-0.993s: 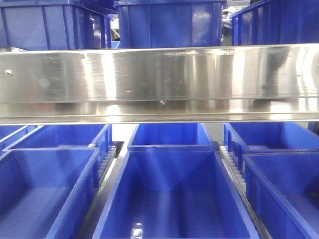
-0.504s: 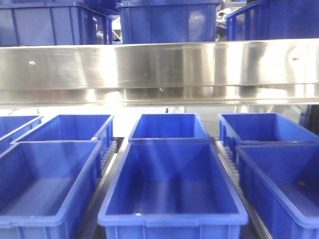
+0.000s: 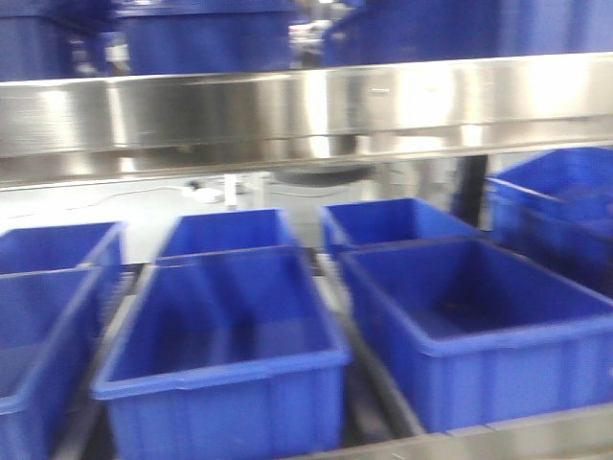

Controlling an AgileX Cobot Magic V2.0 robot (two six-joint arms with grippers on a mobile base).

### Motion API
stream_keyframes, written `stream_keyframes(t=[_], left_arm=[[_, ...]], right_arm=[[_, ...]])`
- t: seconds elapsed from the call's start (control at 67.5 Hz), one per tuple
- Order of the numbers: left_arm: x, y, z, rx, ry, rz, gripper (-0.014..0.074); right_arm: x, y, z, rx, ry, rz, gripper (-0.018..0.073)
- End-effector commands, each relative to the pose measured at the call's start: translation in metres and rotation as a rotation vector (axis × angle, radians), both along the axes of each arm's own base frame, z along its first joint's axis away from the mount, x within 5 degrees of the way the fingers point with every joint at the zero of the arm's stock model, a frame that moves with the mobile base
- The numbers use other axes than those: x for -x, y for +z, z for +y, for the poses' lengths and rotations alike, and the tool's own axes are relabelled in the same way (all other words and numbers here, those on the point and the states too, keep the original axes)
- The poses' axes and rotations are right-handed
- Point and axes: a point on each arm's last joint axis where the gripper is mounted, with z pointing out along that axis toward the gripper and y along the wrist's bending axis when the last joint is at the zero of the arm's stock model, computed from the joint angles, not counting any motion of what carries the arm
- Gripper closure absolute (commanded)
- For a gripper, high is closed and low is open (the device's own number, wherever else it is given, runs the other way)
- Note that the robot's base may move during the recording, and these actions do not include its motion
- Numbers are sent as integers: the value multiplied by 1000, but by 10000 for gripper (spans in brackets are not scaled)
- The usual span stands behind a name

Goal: Move two blue bins to right shelf middle
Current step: 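Drive the base back and turn away from the shelf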

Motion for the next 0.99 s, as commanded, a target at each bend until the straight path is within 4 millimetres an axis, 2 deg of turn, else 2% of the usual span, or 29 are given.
stream_keyframes(t=[0.0, 0.978], left_arm=[[9, 19, -5, 106, -41, -79, 707], [9, 19, -5, 106, -41, -79, 707]], right_arm=[[3, 17, 2, -55, 11, -112, 713], [3, 17, 2, -55, 11, -112, 713]])
